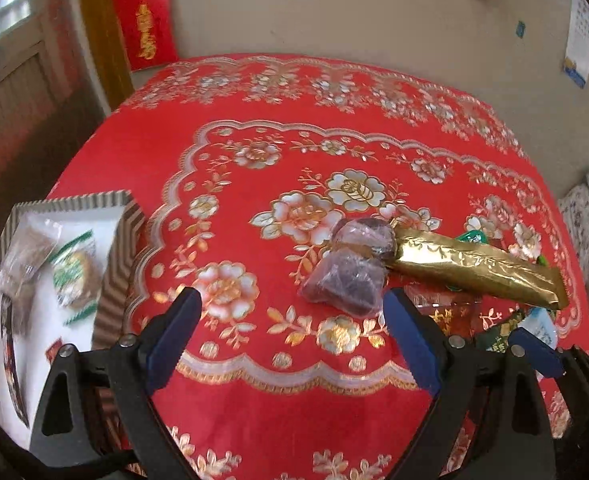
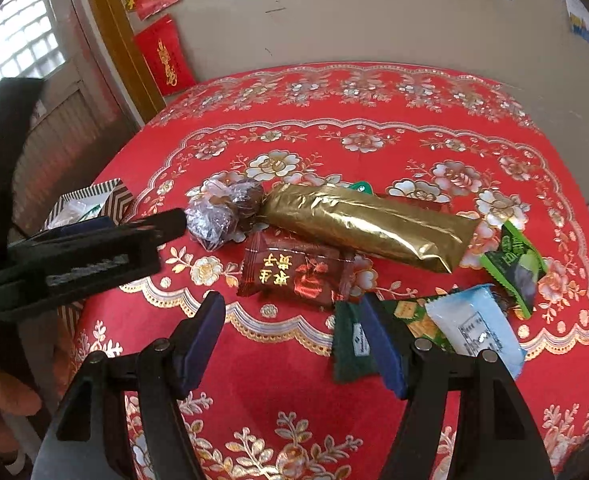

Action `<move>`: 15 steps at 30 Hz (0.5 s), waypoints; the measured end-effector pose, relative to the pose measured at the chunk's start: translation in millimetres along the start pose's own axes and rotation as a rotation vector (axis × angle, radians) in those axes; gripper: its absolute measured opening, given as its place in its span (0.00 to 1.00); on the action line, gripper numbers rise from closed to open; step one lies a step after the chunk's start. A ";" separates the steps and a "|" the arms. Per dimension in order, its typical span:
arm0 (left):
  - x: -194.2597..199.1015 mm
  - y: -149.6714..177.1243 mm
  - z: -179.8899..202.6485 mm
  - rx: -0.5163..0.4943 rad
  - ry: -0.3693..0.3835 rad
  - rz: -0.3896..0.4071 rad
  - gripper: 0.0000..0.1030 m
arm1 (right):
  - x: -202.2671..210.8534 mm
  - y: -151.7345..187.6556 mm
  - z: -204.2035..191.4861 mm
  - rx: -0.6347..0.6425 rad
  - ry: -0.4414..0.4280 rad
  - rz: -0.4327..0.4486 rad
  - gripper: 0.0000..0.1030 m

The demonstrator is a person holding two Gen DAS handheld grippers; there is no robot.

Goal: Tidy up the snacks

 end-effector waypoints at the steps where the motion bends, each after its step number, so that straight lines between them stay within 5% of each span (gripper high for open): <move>1: -2.4 -1.8 0.6 -0.006 0.001 -0.004 0.89 | -1.8 -1.3 -1.0 0.000 0.001 -0.001 0.68; 15: -43.9 -11.7 21.1 -0.071 0.058 -0.079 0.90 | -27.7 -12.5 -3.0 -0.005 0.048 -0.040 0.68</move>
Point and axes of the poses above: each gripper's, at about its wrist camera, not at the fingertips, and x roughly against the way its jaws point, z to its right, y to its underside, the point moved 9 cm from there along -x, roughly the way its jaws point, and after that the axes turned 10 degrees about y, right-handed, at the moved point
